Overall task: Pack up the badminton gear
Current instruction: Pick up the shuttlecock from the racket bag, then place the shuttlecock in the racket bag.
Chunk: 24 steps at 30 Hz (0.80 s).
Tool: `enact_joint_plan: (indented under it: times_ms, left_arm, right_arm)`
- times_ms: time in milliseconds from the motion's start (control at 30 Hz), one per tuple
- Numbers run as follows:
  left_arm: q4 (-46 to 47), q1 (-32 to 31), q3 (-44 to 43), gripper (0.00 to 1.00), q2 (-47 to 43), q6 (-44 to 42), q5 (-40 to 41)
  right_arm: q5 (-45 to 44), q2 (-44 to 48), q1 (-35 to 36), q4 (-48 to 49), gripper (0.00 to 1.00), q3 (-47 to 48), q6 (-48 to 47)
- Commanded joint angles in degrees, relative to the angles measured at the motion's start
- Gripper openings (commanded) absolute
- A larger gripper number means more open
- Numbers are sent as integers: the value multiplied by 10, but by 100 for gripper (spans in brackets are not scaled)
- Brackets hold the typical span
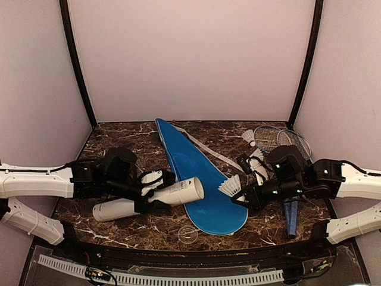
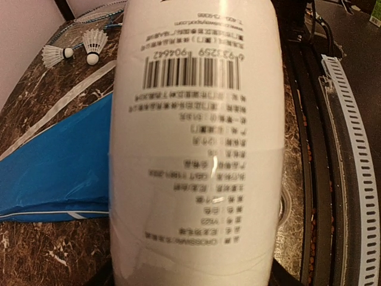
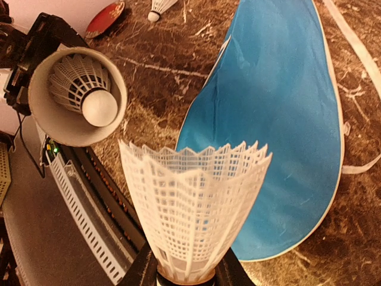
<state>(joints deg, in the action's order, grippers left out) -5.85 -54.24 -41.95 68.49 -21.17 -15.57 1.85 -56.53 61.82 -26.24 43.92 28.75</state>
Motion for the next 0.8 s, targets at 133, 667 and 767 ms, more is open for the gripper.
enact_joint_plan:
  times_ms: [133,667,767]
  left_arm:
    - [3,-21,24,60,0,-25,21]
    - [13,-51,31,60,-4,-31,6]
    - [14,-55,31,60,-5,-32,4]
  right_arm:
    - [118,40,-1,-109,25,45,18]
    - [212,-61,0,-70,25,94,-38]
    - [240,-81,0,-65,25,104,-45]
